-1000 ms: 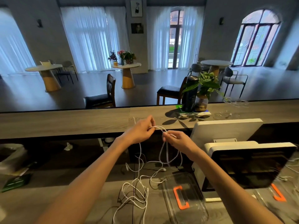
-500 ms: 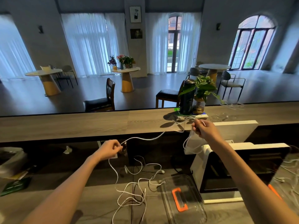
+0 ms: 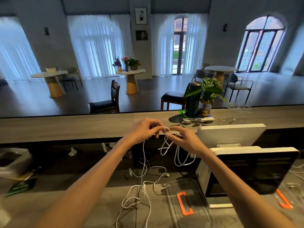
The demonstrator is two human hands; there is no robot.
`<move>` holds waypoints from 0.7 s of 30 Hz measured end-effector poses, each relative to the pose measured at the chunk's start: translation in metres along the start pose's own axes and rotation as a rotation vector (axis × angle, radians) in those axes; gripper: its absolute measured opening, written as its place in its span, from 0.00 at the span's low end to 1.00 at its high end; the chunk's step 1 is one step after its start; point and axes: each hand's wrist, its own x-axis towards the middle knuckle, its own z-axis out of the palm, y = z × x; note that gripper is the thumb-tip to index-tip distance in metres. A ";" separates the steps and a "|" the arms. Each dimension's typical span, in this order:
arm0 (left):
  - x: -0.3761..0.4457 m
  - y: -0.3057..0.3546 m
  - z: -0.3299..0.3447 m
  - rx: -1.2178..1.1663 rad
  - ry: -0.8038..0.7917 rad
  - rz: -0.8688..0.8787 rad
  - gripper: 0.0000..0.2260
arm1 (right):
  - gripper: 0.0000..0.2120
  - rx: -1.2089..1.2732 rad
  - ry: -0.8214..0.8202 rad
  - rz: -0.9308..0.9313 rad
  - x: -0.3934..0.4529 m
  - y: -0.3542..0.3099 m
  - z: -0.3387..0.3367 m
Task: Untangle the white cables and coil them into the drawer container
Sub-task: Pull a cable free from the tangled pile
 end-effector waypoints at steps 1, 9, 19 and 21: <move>0.001 0.002 0.000 0.013 -0.010 0.010 0.04 | 0.11 -0.007 0.013 -0.005 0.001 0.000 0.000; -0.047 -0.085 0.006 0.042 -0.130 -0.201 0.09 | 0.09 0.157 0.297 0.324 -0.008 0.033 -0.024; -0.091 -0.144 0.012 -0.141 -0.075 -0.449 0.08 | 0.09 0.229 0.179 0.430 -0.019 0.047 -0.021; -0.077 -0.122 0.008 -0.149 0.034 -0.371 0.08 | 0.08 0.227 0.126 0.400 -0.018 0.041 -0.012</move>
